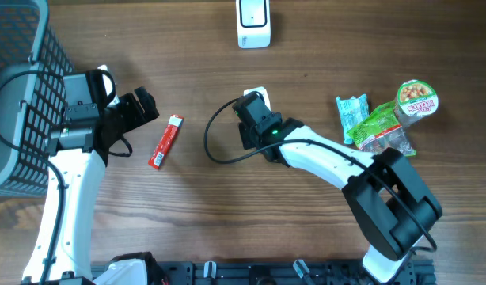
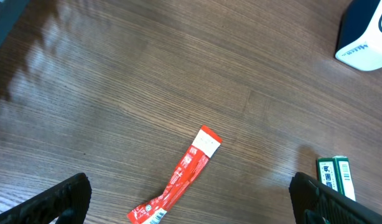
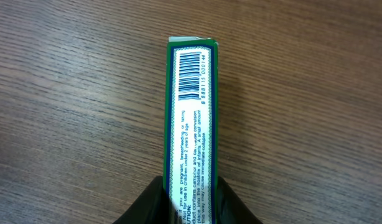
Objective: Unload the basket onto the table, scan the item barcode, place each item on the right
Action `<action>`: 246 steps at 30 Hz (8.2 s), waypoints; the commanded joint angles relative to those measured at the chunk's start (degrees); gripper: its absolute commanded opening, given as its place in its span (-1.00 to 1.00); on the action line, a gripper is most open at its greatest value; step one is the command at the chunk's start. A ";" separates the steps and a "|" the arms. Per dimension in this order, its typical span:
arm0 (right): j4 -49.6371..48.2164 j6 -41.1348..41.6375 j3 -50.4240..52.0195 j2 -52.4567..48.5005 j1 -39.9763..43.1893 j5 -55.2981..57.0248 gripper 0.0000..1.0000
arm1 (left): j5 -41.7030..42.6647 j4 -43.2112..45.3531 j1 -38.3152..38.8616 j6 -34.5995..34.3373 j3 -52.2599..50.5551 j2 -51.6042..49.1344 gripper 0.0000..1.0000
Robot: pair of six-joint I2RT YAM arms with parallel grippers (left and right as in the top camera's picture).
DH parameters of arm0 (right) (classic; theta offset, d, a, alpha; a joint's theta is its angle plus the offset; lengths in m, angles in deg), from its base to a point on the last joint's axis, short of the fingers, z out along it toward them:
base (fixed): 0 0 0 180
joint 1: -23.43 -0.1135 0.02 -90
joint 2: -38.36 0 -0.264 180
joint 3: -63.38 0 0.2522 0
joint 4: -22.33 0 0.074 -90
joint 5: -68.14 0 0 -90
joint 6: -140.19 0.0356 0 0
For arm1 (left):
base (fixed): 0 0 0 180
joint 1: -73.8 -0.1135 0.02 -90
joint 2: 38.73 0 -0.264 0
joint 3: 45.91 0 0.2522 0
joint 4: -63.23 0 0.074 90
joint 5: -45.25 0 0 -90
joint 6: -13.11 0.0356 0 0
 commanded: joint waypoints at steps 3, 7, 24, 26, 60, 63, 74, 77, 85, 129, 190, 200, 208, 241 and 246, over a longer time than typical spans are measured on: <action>-0.17 -2.29 -0.33 4.07 -0.07 1.22 -0.49 | 0.46 0.15 0.09 0.13 0.66 0.13 1.00; -0.11 -3.93 -0.33 5.70 -0.07 0.72 -0.42 | 0.46 0.15 0.09 0.13 0.66 0.13 1.00; 2.19 1.07 -0.09 9.25 1.73 -9.66 0.35 | 0.46 0.15 0.09 0.13 0.66 0.13 1.00; 3.50 4.72 -0.09 9.25 1.73 -10.08 0.36 | 0.44 0.15 0.09 0.13 0.66 0.13 1.00; -0.98 3.63 -0.61 -2.29 1.70 -10.88 -0.03 | 0.46 0.15 0.09 0.13 0.66 0.13 1.00; -1.03 2.80 -1.42 -1.07 1.70 -10.95 -0.04 | 0.46 0.15 0.09 0.13 0.66 0.13 1.00; 0.33 2.27 -1.29 -0.70 1.44 -8.26 -0.28 | 0.46 0.15 0.09 0.13 0.66 0.13 1.00; 0.11 2.21 -1.33 -0.17 1.44 -7.02 -0.28 | 0.46 0.15 0.09 0.13 0.66 0.13 1.00; 0.50 0.48 -1.36 3.96 1.53 -7.04 -0.50 | 0.44 0.15 0.09 0.13 0.66 0.13 1.00; -8.37 -2.23 -1.09 -0.79 1.40 -14.64 0.02 | 0.46 0.15 0.09 0.13 0.66 0.13 1.00; -1.01 -3.52 -0.04 -3.87 -0.52 1.31 -0.20 | 0.46 0.15 0.09 0.13 0.66 0.13 1.00; 1.53 -4.17 -0.04 -3.96 0.17 -3.48 -0.21 | 0.46 0.15 0.09 0.13 0.66 0.13 1.00; 1.57 -5.01 -0.04 -3.96 0.28 -4.22 -0.34 | 0.46 0.15 0.09 0.13 0.66 0.13 1.00; 30.16 -11.76 -25.33 10.12 8.35 -27.52 -0.74 | 0.46 0.15 0.09 0.13 0.66 0.13 1.00; 41.46 -12.94 -43.34 10.01 9.55 -27.50 -0.72 | 0.46 0.15 0.09 0.13 0.66 0.13 1.00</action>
